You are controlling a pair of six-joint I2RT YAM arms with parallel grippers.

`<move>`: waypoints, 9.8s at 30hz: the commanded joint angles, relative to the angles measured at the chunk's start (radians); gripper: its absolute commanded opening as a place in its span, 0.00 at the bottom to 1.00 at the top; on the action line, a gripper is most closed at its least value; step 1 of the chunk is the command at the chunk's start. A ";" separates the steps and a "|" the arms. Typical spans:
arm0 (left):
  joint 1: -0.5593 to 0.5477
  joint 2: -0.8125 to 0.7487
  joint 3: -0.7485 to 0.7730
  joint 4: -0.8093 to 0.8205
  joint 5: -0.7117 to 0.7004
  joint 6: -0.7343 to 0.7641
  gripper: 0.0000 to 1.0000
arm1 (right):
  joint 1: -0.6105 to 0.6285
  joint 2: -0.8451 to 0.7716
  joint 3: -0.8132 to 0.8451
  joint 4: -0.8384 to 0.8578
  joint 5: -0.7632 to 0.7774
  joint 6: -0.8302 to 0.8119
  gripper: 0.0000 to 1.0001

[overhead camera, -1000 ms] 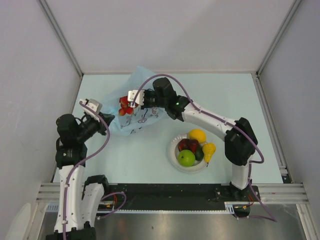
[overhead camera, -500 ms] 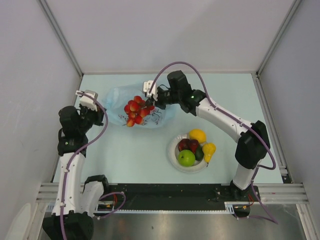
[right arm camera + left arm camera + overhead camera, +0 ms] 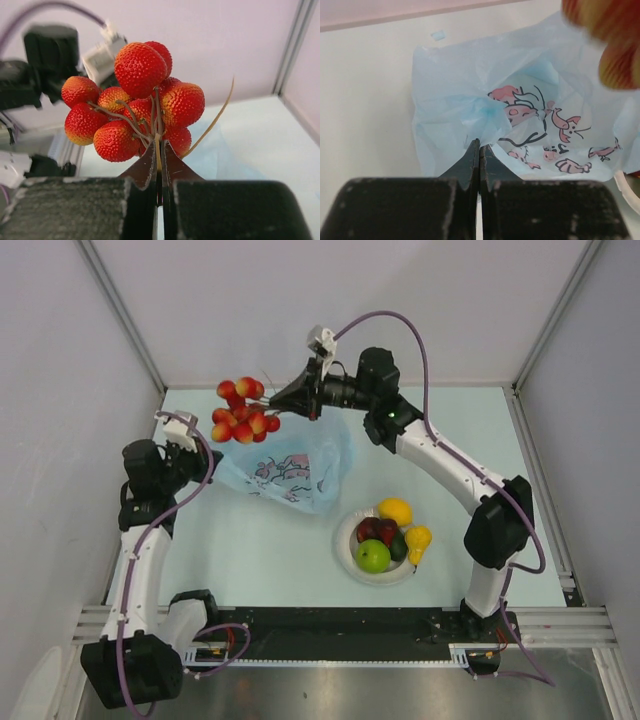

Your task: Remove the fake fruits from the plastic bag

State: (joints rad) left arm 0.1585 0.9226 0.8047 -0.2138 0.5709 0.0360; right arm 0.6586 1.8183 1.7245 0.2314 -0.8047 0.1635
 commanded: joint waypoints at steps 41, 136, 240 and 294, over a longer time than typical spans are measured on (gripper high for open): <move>0.004 -0.016 0.073 0.039 0.026 -0.053 0.43 | -0.065 -0.711 -0.505 -1.058 0.246 -0.516 0.00; 0.018 -0.297 -0.208 0.133 0.014 -0.111 0.54 | 0.296 -0.310 -0.238 -1.255 0.768 -0.596 0.76; 0.026 0.105 0.082 0.057 0.017 -0.205 0.60 | 0.054 -0.576 0.023 -1.379 0.299 -0.725 0.00; 0.072 0.032 0.224 -0.435 0.070 0.216 0.99 | 0.749 -0.036 -0.109 -0.899 0.484 -0.587 0.74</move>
State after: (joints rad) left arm 0.2161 0.9569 0.9440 -0.6640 0.7341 0.2981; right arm 1.3067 1.7321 1.5032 -0.7288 -0.3866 -0.5129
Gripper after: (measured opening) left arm 0.986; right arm 0.742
